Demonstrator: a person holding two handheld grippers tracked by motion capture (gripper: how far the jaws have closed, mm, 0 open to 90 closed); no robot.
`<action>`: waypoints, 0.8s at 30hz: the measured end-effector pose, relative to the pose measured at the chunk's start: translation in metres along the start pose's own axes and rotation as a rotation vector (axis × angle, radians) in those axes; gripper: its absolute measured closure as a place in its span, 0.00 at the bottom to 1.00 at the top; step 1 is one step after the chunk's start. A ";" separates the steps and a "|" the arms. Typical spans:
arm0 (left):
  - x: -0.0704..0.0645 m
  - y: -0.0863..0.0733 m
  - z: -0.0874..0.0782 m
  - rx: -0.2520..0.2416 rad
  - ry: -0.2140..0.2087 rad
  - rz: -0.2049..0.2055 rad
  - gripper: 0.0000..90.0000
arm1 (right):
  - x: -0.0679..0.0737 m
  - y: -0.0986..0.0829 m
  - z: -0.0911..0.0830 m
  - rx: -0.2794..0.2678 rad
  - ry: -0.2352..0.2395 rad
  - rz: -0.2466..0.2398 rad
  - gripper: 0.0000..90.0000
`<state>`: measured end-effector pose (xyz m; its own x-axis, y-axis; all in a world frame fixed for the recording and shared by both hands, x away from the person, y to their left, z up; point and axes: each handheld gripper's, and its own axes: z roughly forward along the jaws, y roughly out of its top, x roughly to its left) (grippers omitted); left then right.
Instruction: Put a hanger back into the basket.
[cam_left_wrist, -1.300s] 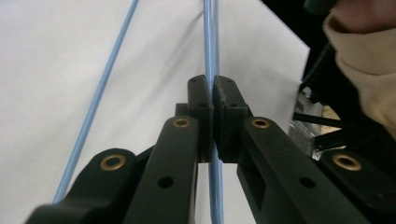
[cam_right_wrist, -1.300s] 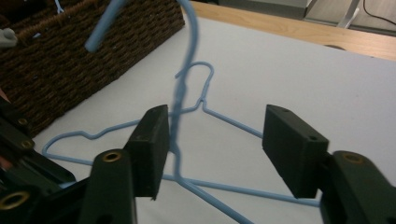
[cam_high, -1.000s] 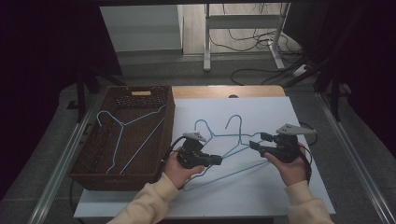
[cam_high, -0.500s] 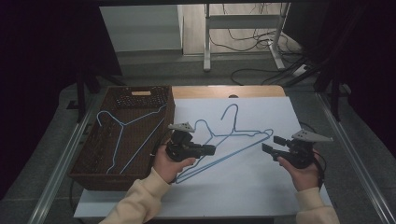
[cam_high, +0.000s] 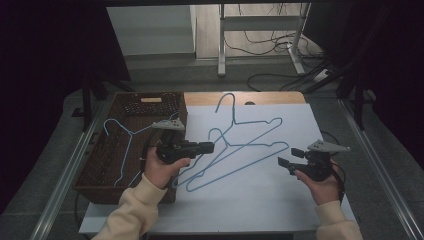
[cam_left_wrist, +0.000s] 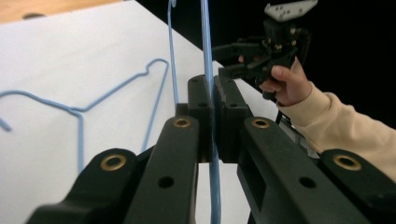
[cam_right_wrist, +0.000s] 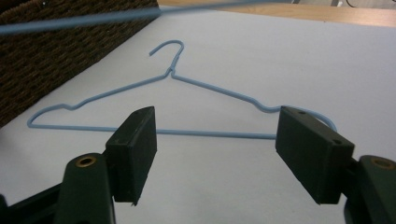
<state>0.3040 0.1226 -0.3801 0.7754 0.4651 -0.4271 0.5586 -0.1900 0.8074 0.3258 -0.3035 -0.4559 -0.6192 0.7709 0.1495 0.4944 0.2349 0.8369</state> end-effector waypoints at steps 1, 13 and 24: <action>0.001 0.000 -0.004 -0.008 0.003 -0.001 0.96 | 0.000 0.000 0.001 0.004 0.002 0.000 0.31; 0.018 0.001 -0.052 -0.083 0.033 -0.031 0.96 | 0.002 -0.002 0.008 0.061 0.002 -0.028 0.28; 0.032 -0.007 -0.093 -0.144 0.072 -0.053 0.96 | 0.003 -0.004 0.010 0.082 -0.004 -0.037 0.27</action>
<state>0.2979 0.2197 -0.3614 0.7200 0.5330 -0.4444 0.5461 -0.0399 0.8368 0.3287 -0.2962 -0.4641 -0.6354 0.7632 0.1169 0.5197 0.3107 0.7959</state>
